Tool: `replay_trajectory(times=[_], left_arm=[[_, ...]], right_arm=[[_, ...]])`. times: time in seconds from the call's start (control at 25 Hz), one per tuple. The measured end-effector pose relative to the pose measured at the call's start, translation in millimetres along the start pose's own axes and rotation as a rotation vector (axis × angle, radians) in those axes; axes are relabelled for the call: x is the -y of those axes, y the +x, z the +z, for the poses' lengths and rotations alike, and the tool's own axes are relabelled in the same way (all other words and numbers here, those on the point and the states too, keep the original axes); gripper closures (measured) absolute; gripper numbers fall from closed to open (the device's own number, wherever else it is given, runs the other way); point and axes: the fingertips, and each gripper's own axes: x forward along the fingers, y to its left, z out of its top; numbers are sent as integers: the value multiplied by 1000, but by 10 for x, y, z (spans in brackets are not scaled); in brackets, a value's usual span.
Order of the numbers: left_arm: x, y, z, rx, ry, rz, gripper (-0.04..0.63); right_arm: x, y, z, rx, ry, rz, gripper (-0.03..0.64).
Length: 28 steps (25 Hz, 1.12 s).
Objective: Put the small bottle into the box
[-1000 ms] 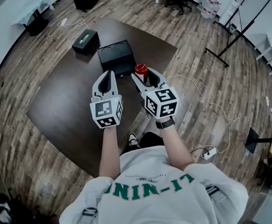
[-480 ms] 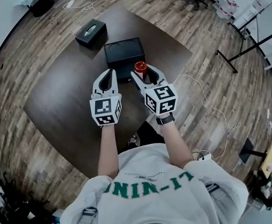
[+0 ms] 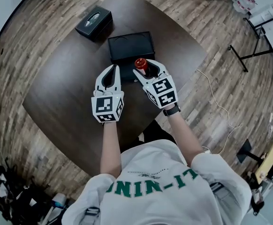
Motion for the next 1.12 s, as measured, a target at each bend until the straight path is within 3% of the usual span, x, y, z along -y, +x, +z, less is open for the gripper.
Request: replay_trajectory(times=[0.68, 1.12], left_arm=[[-387, 530, -473, -86, -14, 32, 581], [-477, 602, -641, -123, -22, 38, 581]], right_arm=[[98, 1337, -1234, -425, -439, 358, 382], [140, 1594, -1686, -573, -598, 404, 380]])
